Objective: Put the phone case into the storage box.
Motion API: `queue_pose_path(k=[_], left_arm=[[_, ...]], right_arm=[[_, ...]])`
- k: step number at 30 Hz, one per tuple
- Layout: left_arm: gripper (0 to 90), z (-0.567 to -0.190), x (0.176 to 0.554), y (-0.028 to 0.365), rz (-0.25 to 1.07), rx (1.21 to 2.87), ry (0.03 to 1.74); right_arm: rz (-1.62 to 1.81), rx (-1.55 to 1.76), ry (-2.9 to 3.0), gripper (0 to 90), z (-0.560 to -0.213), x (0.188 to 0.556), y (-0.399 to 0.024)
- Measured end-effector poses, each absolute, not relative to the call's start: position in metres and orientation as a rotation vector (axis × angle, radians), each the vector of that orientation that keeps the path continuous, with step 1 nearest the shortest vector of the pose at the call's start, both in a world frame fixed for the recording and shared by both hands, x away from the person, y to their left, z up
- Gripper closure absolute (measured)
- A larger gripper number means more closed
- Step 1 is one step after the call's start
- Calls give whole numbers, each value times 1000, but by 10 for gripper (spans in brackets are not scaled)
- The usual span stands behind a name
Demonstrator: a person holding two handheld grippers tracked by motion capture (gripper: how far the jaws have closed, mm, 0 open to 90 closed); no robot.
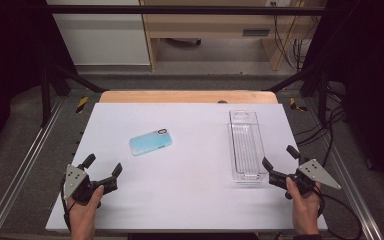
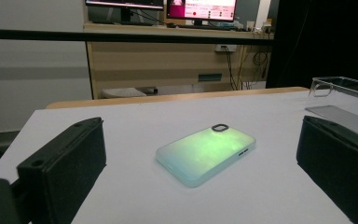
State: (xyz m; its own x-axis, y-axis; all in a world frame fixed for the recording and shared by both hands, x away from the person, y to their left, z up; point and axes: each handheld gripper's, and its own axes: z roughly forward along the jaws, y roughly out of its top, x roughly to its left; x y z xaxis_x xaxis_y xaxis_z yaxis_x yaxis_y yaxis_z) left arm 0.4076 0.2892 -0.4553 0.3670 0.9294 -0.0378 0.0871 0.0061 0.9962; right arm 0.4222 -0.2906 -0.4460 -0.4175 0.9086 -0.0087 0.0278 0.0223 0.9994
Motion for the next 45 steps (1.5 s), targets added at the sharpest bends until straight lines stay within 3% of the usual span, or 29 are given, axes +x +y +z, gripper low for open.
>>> queue_pose_path(k=[15, 28, 45], left_arm=[[21, -451, 412, 264, 852, 1520, 1021], [23, -441, 433, 227, 815, 1636, 963], [24, -431, 462, 209, 774, 1719, 961]], right_arm=[[1458, 966, 1553, 54, -445, 420, -288], [1436, 951, 1573, 45, -446, 419, -286], [1428, 939, 1585, 36, -445, 419, -280]])
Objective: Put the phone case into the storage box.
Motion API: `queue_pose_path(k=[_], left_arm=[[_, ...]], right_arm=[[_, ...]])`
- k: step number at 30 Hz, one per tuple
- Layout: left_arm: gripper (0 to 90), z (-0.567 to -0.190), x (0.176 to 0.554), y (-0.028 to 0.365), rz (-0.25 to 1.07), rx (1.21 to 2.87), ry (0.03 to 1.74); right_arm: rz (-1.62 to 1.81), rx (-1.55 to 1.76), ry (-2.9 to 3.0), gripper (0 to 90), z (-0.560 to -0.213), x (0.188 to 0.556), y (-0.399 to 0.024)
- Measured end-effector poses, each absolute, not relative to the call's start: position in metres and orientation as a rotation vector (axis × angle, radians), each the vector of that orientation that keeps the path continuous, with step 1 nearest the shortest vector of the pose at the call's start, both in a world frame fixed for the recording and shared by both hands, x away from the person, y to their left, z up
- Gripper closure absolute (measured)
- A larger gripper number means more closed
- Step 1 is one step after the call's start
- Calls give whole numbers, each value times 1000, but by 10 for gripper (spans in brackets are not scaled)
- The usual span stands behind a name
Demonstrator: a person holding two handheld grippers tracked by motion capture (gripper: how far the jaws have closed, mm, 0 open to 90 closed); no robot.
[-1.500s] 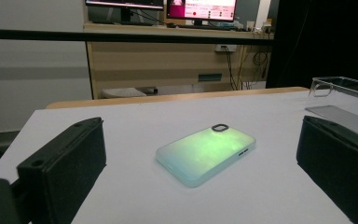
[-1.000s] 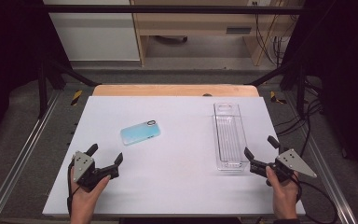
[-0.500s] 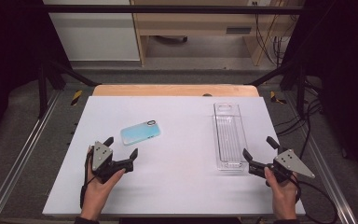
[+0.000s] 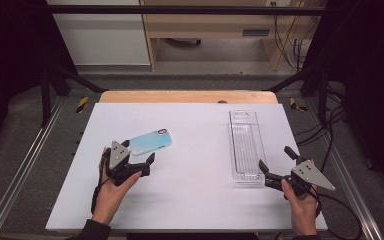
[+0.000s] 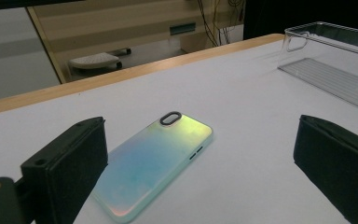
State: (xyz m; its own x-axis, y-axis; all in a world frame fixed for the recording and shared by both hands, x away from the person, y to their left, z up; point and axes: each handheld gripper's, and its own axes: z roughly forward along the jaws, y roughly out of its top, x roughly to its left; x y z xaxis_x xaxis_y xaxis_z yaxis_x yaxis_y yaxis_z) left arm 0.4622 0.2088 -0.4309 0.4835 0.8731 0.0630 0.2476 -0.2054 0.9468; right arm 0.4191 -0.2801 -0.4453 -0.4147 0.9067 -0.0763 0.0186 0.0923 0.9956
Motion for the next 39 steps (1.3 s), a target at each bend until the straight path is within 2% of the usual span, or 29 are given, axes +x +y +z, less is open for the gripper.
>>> queue_pose_path(k=[13, 23, 39], left_arm=[[27, -433, 481, 210, 686, 1731, 1042], [33, -416, 494, 203, 727, 1751, 1031], [37, -414, 517, 199, 746, 1814, 1042]], right_arm=[[1421, 948, 1592, 38, -446, 420, -280], [1418, 941, 1612, 39, -446, 420, -277], [1407, 942, 1627, 38, -448, 421, -275]])
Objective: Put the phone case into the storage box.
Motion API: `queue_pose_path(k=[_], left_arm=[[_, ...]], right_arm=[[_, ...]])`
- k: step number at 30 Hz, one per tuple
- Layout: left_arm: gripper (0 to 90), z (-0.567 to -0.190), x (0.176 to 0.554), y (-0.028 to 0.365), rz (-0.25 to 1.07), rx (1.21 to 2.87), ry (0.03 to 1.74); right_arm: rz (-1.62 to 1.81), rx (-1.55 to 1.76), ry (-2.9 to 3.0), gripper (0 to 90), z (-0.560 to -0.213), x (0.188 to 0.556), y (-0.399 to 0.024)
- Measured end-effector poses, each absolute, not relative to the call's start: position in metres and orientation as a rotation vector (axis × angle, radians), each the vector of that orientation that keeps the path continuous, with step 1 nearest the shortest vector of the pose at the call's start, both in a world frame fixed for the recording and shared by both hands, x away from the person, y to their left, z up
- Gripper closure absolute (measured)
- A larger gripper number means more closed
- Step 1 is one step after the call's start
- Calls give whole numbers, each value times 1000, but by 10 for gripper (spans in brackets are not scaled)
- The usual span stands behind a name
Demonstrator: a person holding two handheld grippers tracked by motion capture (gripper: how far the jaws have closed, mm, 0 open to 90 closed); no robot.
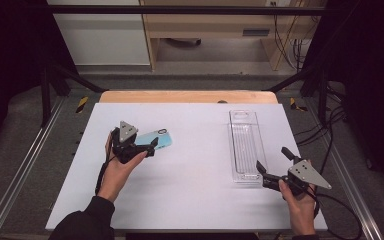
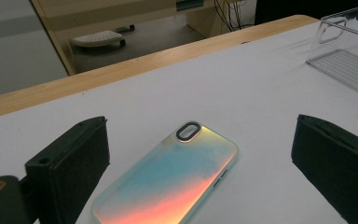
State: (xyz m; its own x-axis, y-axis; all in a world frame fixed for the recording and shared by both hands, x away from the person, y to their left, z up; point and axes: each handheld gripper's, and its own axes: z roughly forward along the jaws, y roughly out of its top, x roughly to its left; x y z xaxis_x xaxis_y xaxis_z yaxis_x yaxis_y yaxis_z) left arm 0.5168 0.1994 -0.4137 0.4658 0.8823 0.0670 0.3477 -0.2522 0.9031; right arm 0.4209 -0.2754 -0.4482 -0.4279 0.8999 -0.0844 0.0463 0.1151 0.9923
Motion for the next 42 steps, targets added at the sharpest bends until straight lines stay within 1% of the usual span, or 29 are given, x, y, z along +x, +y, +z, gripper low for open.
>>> queue_pose_path(k=[5, 9, 13, 17, 21, 24, 27, 30, 33, 38, 42], left_arm=[[39, -416, 528, 201, 746, 1829, 1055], [64, -418, 533, 199, 742, 1834, 1072], [105, -423, 537, 198, 741, 1862, 1077], [160, -425, 541, 200, 764, 1854, 1110], [227, -427, 545, 202, 737, 1844, 1127], [289, -428, 548, 203, 723, 1850, 1136], [382, -429, 551, 204, 717, 1848, 1146], [504, -430, 554, 205, 710, 1841, 1156], [599, -434, 558, 206, 701, 1844, 1171], [711, -441, 564, 207, 736, 1856, 1172], [800, -447, 570, 207, 739, 1866, 1170]], right_arm=[[1415, 940, 1621, 37, -448, 421, -275], [1417, 943, 1618, 37, -447, 420, -276], [1411, 934, 1624, 38, -448, 420, -275], [1410, 938, 1629, 38, -448, 420, -274], [1410, 937, 1625, 38, -447, 420, -274], [1410, 935, 1627, 39, -447, 420, -274], [1408, 934, 1629, 39, -447, 420, -274], [1410, 932, 1628, 39, -447, 420, -274], [1410, 932, 1627, 39, -447, 419, -274], [1408, 927, 1629, 40, -447, 419, -273], [1402, 921, 1637, 40, -447, 420, -272]])
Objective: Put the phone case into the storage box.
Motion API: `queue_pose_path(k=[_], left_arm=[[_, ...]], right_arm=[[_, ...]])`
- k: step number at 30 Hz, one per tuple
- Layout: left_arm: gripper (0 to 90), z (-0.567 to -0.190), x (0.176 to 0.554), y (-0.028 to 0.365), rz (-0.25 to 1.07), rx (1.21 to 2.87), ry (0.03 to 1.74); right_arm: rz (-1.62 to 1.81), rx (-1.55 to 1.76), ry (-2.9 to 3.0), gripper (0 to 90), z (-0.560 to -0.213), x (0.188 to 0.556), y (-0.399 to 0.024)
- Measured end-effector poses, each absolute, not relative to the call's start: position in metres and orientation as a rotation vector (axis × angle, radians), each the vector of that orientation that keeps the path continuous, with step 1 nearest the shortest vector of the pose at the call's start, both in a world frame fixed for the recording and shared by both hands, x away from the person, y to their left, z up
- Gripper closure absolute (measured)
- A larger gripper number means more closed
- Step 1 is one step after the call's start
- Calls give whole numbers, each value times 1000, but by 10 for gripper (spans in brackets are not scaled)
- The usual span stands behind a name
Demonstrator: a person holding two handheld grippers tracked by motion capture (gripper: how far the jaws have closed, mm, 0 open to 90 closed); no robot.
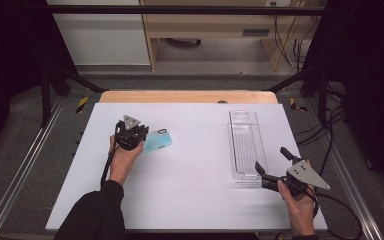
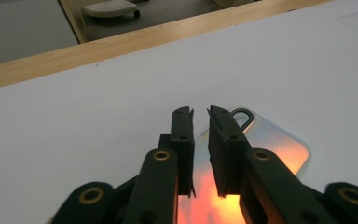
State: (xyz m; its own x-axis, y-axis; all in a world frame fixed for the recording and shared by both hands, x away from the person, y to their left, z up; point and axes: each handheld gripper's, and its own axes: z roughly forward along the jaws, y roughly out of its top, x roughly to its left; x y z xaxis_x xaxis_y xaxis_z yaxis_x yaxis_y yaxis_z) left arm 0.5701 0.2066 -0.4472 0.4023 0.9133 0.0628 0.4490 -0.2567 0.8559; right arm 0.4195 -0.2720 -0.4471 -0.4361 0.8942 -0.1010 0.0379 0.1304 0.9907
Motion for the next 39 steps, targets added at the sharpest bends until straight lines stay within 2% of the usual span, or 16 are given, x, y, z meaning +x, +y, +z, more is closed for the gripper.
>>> queue_pose_path(k=[5, 22, 39], left_arm=[[899, -456, 578, 208, 725, 1891, 1173], [900, -471, 612, 202, 672, 1969, 1238], [900, -480, 619, 203, 652, 2020, 1247]], right_arm=[[1393, 917, 1643, 40, -447, 419, -271], [1377, 916, 1652, 39, -448, 419, -271], [1366, 916, 1662, 39, -449, 420, -272]])
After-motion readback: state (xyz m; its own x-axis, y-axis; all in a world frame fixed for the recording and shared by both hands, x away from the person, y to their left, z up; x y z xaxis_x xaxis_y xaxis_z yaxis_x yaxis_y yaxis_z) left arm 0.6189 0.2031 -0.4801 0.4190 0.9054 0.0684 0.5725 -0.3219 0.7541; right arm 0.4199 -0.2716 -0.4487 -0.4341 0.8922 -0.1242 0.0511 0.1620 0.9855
